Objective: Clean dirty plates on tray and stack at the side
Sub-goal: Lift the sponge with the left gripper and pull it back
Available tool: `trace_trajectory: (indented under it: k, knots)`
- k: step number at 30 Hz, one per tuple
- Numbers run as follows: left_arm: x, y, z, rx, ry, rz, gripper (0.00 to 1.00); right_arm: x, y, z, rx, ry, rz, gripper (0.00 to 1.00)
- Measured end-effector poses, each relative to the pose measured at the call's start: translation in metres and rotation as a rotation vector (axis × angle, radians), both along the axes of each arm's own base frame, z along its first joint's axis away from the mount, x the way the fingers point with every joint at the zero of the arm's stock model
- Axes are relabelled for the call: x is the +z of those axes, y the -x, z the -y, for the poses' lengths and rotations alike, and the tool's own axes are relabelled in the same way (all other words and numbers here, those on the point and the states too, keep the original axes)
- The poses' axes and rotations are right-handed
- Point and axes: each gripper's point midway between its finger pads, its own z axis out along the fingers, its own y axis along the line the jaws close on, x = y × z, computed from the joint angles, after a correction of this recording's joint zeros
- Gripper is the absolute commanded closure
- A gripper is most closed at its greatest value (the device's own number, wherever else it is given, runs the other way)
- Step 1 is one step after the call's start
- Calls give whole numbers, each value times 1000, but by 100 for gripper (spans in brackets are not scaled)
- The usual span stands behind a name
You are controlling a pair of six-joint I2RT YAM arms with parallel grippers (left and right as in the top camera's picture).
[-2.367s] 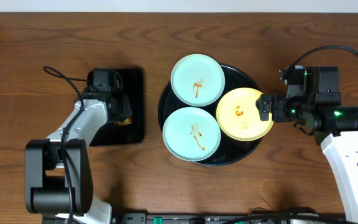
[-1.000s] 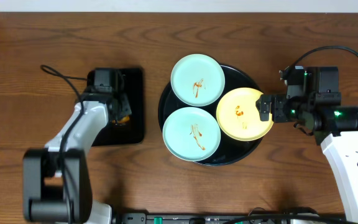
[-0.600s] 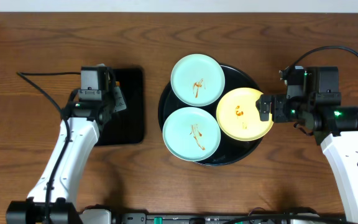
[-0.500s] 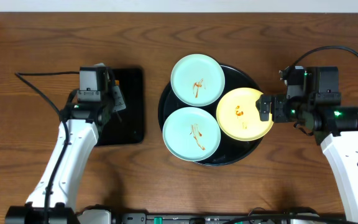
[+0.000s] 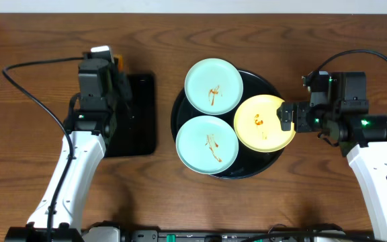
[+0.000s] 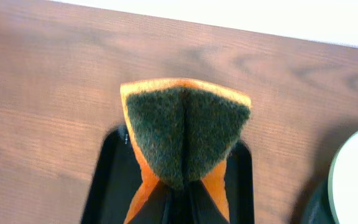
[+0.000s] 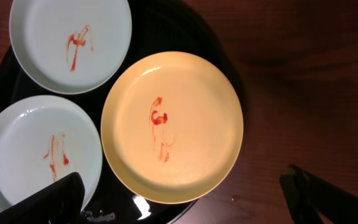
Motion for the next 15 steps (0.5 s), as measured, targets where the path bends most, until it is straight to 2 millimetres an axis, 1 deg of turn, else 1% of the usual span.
trace_trajectory:
  k: [3, 6, 15]
  knots:
    - [12, -7, -1, -5, -25, 54, 92, 0, 0, 0, 0, 0, 0, 1]
    - [20, -10, -2, -6, -34, 84, 92, 0, 0, 0, 0, 1, -1, 1]
    - [54, -2, -3, -10, -47, 171, 92, 0, 0, 2, -6, 11, 0, 1]
